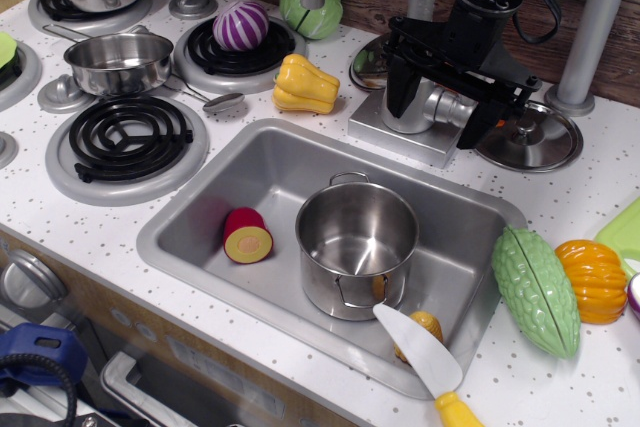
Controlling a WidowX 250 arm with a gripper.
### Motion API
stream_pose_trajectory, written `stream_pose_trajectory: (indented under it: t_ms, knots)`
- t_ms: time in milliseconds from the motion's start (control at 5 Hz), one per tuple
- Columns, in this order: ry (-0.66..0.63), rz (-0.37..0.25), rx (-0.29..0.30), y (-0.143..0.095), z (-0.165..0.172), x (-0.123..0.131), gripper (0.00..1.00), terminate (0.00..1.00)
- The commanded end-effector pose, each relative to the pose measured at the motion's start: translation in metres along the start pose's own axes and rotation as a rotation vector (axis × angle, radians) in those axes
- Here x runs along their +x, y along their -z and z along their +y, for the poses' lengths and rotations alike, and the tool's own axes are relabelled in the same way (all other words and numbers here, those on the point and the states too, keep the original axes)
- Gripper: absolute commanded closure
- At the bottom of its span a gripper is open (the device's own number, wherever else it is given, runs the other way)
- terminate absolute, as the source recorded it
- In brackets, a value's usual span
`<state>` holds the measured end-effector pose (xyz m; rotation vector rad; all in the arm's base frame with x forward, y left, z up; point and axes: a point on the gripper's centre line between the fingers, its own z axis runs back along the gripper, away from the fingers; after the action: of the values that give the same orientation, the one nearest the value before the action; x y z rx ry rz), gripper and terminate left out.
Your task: Turn lever vertical to front
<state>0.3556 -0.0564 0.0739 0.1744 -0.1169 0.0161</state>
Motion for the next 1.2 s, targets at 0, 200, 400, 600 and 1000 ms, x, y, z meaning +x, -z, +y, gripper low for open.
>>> stream_pose_trajectory:
  t_ms: [0, 200, 400, 600, 1000]
  knots:
    - [0.0, 0.0, 0.0, 0.0, 0.0, 0.0, 0.0, 0.0]
    - [0.0, -0.079, 0.012, -0.007, -0.001, 0.016, 0.0, 0.0]
    - [0.004, -0.168, 0.05, -0.016, -0.002, 0.03, 0.0, 0.0]
    - [0.039, -0.239, 0.122, -0.025, 0.0, 0.042, 0.0, 0.0]
    - [-0.02, -0.26, 0.004, -0.023, -0.004, 0.061, 0.0, 0.0]
